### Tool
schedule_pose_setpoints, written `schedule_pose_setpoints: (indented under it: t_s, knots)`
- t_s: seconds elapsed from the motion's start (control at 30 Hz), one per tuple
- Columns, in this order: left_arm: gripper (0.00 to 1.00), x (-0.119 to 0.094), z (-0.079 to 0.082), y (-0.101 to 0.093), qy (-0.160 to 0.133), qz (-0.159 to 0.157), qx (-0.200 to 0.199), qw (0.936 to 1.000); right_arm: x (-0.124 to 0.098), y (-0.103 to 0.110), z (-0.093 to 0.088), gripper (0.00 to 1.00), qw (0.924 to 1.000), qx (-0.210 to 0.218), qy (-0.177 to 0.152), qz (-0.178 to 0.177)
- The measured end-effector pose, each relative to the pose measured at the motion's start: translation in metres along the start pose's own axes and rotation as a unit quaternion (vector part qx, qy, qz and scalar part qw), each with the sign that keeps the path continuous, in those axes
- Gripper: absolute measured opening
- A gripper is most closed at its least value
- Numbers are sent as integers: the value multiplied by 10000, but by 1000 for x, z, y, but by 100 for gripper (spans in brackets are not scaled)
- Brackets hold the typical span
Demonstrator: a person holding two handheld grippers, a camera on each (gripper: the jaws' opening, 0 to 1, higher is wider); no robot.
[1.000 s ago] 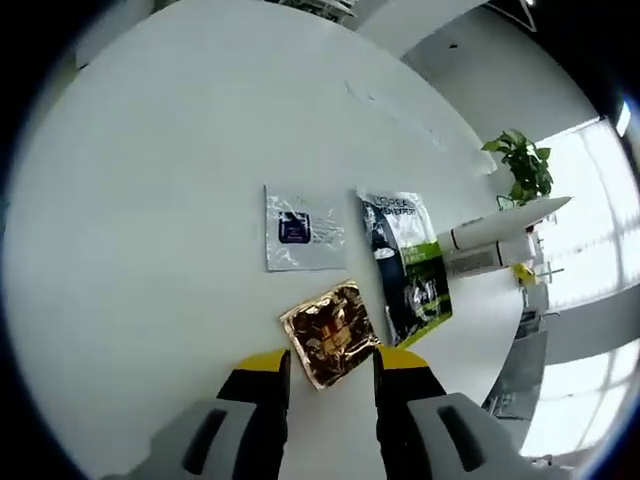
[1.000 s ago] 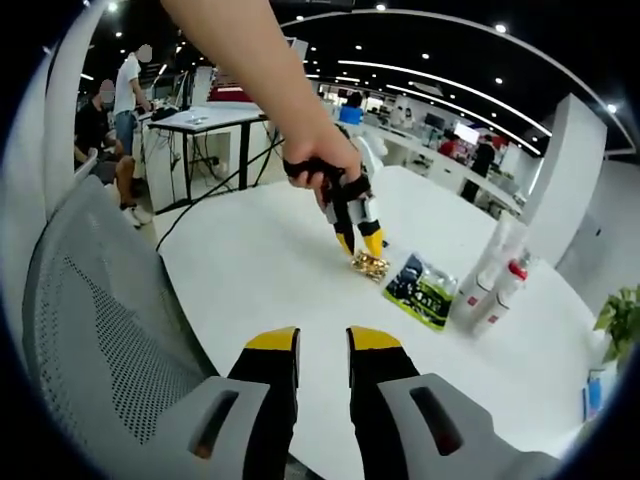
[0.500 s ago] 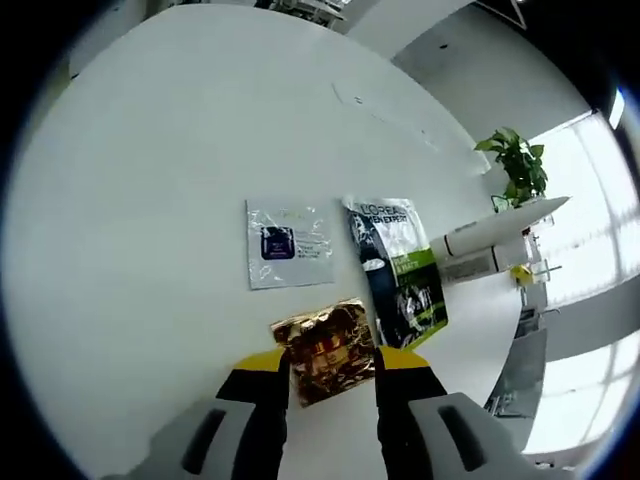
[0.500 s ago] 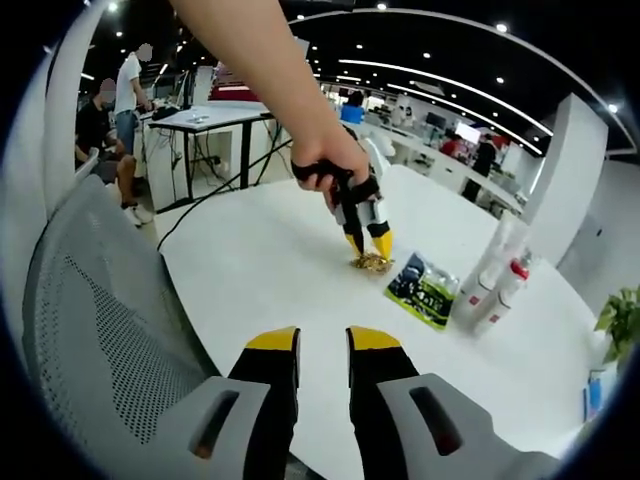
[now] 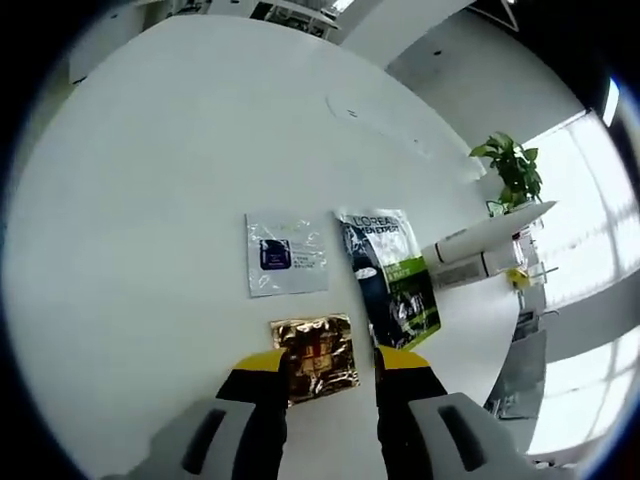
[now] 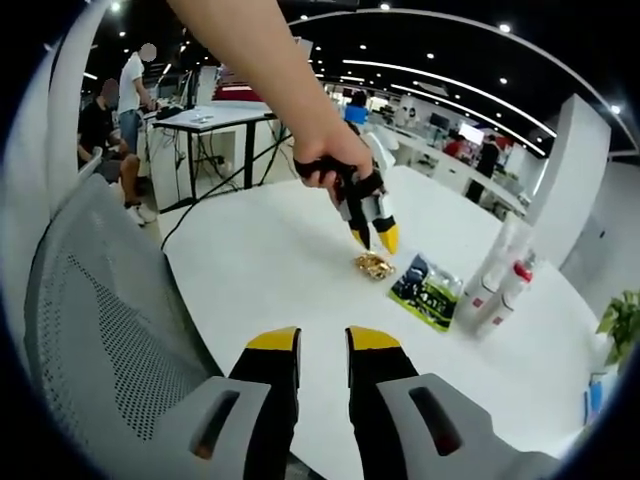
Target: Arrange the skincare products in the storage area until every visible bottle or jar stands upright without overlapping.
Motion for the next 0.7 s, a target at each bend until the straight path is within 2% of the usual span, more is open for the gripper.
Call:
schedule_pose_setpoints:
  t_s: [0.2,0.3,0.37,0.47,0.57,0.7]
  knots:
    - [35,-13,-6,-7,-164,-104,156,9997,0,1,2,17,10000,1,-58,30]
    - [38,-25,-12,-17,-373,-198,715,9965,-1,0,5,17,9999,54,-161,6]
    - [39,-33,-19,-23,-356,-248,914,9949,-2,0,6,17,9997,67,-226,5]
    - [40,-43,-30,-31,-291,-369,916,9947,-2,1,9,18,9996,77,-282,32]
    - [42,-56,-37,-36,-403,-455,1082,9923,-3,1,10,17,9994,66,-340,42]
    - [42,-73,-51,-43,-685,-794,1130,9880,-4,2,12,18,9992,62,-404,47]
Point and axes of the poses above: the point that each gripper's makers call its tool centre point, and the gripper's own axes: x roughly forward along the fingers, y roughly to its left, z roughly out of its top, the point moved 4 cm from there along -x, roughly backward along the fingers, and after that the axes turned 12 degrees about -x, right-handed, at the moved point
